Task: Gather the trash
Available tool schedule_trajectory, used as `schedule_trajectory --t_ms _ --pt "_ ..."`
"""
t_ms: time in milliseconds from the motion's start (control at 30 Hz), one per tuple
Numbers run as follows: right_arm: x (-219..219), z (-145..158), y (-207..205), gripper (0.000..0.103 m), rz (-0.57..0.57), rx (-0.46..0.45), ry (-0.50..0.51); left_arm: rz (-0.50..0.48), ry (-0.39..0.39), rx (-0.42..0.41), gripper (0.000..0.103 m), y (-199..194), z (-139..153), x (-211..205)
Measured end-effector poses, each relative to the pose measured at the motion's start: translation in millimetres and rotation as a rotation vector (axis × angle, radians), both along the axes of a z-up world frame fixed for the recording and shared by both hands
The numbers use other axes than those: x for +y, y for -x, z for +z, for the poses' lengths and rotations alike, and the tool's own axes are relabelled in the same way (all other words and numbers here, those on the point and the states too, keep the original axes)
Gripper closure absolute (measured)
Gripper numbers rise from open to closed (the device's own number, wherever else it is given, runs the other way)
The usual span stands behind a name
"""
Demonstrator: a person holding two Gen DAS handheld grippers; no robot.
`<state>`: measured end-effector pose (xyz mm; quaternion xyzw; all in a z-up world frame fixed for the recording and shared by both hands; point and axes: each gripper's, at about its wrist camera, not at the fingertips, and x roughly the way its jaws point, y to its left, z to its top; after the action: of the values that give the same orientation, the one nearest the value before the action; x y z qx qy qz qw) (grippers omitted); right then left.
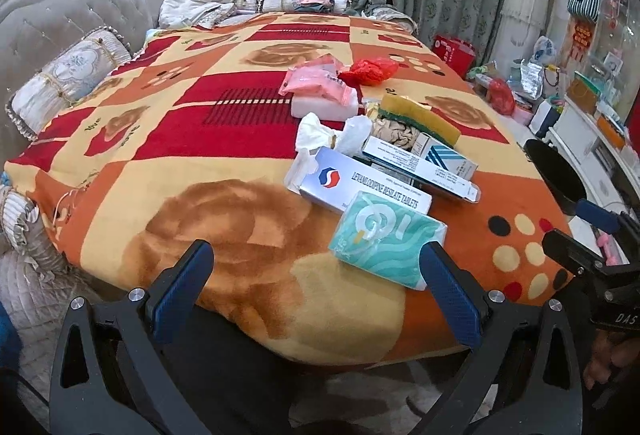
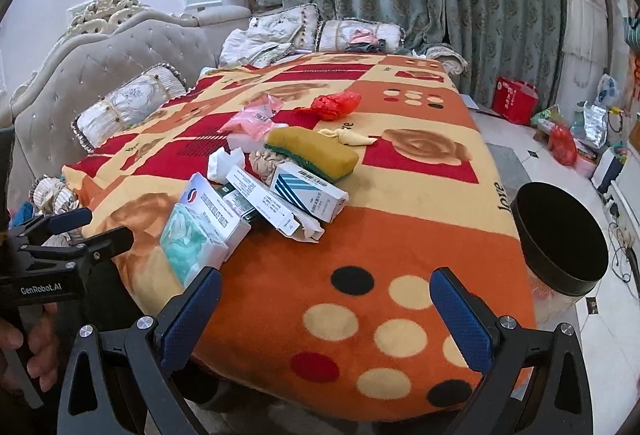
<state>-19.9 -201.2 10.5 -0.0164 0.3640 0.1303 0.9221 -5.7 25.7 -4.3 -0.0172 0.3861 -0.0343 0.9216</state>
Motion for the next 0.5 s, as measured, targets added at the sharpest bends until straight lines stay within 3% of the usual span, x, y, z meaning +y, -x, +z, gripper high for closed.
schedule_trajectory --t_ms 500 --pt "-1.4 0.5 2.3 0.000 -0.008 0.002 0.004 -0.002 0.002 -0.003 0.001 1.1 0.7 -0.6"
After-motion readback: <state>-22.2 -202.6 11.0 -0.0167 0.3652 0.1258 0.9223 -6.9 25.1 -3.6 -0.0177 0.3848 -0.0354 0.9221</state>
